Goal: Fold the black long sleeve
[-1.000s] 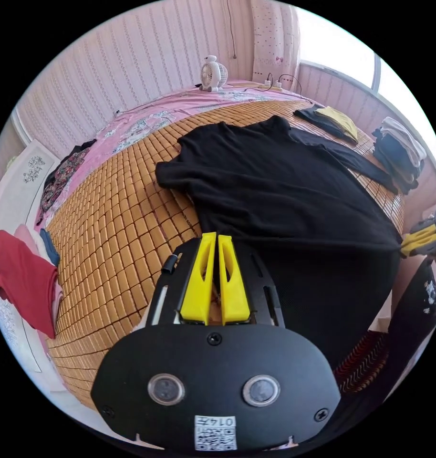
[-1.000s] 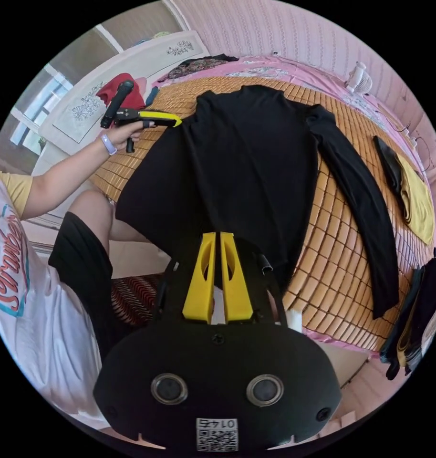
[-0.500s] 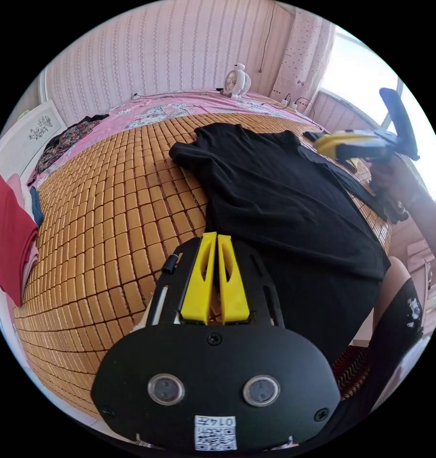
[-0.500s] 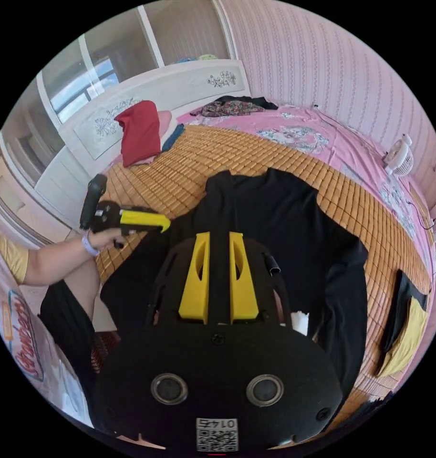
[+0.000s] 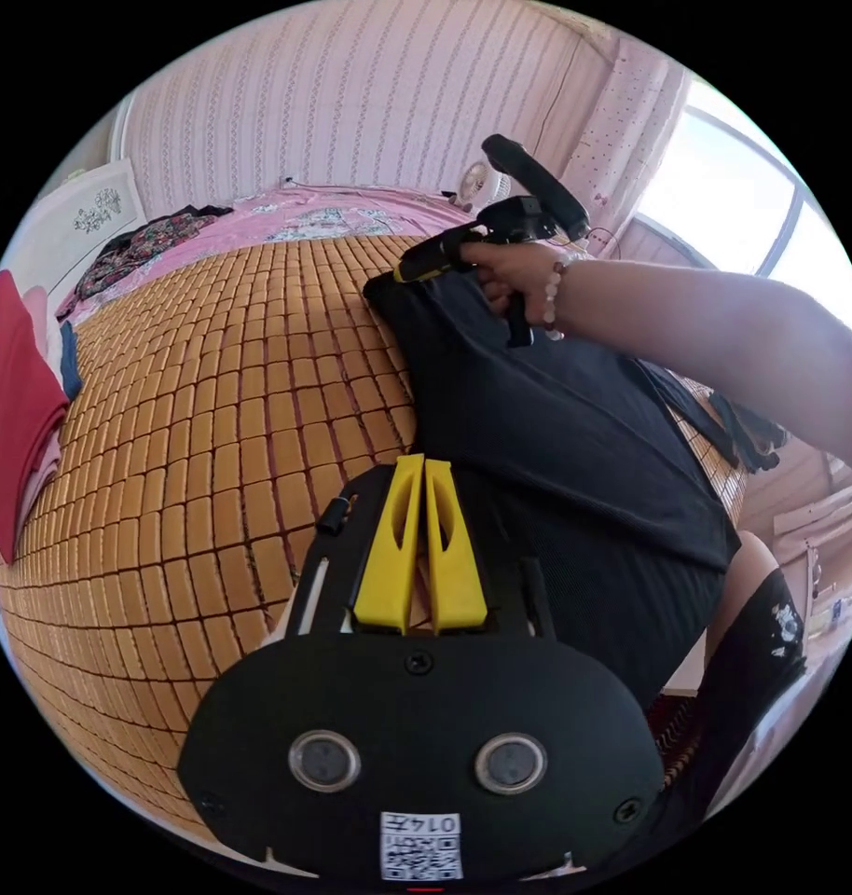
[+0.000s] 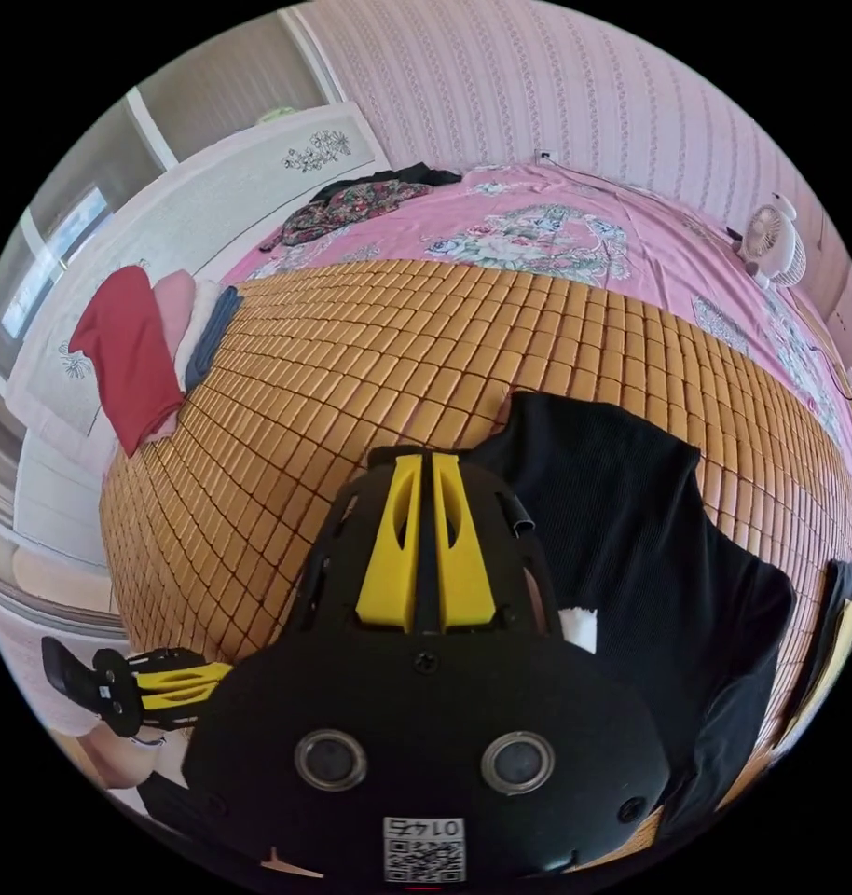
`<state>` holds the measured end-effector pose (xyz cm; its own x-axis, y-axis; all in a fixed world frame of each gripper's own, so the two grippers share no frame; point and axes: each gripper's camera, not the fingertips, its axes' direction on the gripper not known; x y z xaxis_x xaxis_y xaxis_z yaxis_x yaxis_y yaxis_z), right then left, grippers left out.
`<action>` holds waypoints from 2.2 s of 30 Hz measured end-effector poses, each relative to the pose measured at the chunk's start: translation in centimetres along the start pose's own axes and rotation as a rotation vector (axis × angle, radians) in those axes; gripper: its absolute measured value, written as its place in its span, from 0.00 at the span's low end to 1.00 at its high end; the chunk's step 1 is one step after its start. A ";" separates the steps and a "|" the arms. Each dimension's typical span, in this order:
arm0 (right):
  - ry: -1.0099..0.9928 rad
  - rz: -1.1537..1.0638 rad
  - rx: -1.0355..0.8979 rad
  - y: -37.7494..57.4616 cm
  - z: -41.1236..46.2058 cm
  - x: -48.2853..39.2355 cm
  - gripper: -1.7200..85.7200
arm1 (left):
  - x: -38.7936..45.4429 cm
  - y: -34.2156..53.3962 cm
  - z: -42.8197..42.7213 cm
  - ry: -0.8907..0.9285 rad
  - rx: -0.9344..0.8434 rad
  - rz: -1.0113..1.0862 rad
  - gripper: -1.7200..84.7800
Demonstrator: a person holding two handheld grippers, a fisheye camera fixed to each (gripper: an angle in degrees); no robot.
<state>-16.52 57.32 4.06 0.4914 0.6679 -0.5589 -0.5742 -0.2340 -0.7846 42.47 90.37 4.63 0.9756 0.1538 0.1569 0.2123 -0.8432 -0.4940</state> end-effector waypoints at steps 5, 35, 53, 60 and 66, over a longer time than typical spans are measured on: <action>-0.045 -0.014 0.105 4.3 -6.6 2.5 0.10 | -0.5 -1.4 -0.7 0.046 -0.037 -0.080 0.01; 0.702 1.013 0.255 64.9 -33.5 22.9 0.16 | 43.0 -17.4 -2.6 0.216 -0.097 0.702 0.09; 0.381 0.980 0.491 71.0 -36.2 24.0 0.05 | 60.6 -32.0 15.7 0.089 -0.331 0.761 0.14; 0.294 0.863 0.462 69.7 -35.5 24.1 0.04 | 58.6 -31.8 16.7 0.175 -0.350 0.697 0.02; 0.283 0.829 0.503 68.7 -35.9 23.2 0.04 | 54.9 -30.9 15.3 0.253 -0.300 0.620 0.01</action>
<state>-21.07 31.35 -72.43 -0.0879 0.2221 -0.9711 -0.9826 -0.1796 0.0479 90.35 132.71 15.40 0.8608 -0.4905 0.1356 -0.4343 -0.8469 -0.3067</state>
